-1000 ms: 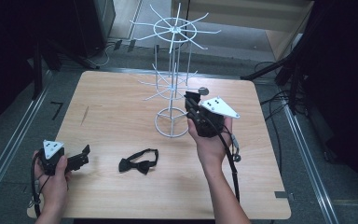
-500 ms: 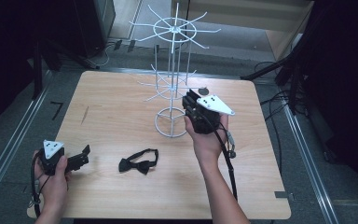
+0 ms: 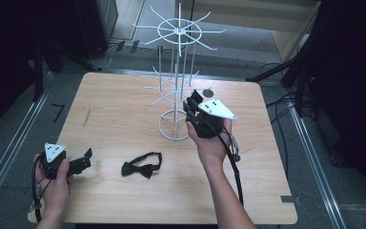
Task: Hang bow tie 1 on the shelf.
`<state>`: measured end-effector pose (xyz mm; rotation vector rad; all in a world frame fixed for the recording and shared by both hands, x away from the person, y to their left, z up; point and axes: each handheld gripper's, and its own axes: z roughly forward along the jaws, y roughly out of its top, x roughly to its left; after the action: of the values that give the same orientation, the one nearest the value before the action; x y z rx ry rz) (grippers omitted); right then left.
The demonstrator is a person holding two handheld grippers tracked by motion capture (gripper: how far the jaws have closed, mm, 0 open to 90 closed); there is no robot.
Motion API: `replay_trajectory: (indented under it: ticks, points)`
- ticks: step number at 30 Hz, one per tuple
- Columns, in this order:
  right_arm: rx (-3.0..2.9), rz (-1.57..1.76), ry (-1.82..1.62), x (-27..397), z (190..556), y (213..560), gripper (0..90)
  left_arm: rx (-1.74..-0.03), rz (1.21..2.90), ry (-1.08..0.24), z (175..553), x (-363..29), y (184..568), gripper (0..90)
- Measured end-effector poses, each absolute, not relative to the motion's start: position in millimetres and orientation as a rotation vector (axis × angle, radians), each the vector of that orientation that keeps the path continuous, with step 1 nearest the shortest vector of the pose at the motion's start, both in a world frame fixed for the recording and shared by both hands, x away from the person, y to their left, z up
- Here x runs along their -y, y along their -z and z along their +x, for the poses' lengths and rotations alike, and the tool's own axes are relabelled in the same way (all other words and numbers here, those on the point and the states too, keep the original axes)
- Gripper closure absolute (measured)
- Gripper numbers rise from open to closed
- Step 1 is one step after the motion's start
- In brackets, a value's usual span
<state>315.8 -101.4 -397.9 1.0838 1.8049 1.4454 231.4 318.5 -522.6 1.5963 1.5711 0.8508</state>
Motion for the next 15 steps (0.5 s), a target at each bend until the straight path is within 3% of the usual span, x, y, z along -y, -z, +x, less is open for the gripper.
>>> replay_trajectory:
  ticks: [15]
  points:
    - [-1.823,1.044,-1.417,103.2,309.1,412.4,66.9,-1.573,1.594,-0.855,231.4,-318.0,522.6,0.0]
